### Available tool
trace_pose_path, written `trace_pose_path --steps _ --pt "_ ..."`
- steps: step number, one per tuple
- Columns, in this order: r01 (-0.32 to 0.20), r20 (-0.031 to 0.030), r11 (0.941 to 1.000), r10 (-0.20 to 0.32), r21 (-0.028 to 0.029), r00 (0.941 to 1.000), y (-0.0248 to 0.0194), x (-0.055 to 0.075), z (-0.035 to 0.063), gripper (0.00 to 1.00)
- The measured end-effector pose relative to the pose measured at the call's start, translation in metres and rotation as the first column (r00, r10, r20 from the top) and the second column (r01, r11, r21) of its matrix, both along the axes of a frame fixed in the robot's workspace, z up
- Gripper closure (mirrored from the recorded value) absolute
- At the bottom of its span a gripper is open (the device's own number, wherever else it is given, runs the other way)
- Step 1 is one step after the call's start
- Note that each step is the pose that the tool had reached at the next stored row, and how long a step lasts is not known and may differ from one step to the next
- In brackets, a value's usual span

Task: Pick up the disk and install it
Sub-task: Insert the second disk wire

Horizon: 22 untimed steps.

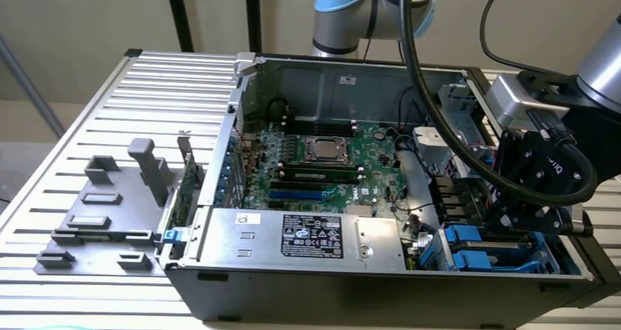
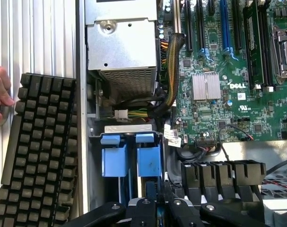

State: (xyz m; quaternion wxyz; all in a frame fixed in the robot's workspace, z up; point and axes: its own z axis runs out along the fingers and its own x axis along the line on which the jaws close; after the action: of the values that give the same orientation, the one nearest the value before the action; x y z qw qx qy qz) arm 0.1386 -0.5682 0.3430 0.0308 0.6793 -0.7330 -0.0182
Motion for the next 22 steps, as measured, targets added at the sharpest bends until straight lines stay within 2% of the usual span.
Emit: trace_pose_path --steps 6,22 --pt "-0.001 0.0025 1.0 0.001 0.0034 1.0 0.0 0.0003 -0.0004 0.84" --pt "-0.01 0.0118 0.9999 0.01 0.006 0.9999 -0.0015 0.0001 -0.0058 0.84"
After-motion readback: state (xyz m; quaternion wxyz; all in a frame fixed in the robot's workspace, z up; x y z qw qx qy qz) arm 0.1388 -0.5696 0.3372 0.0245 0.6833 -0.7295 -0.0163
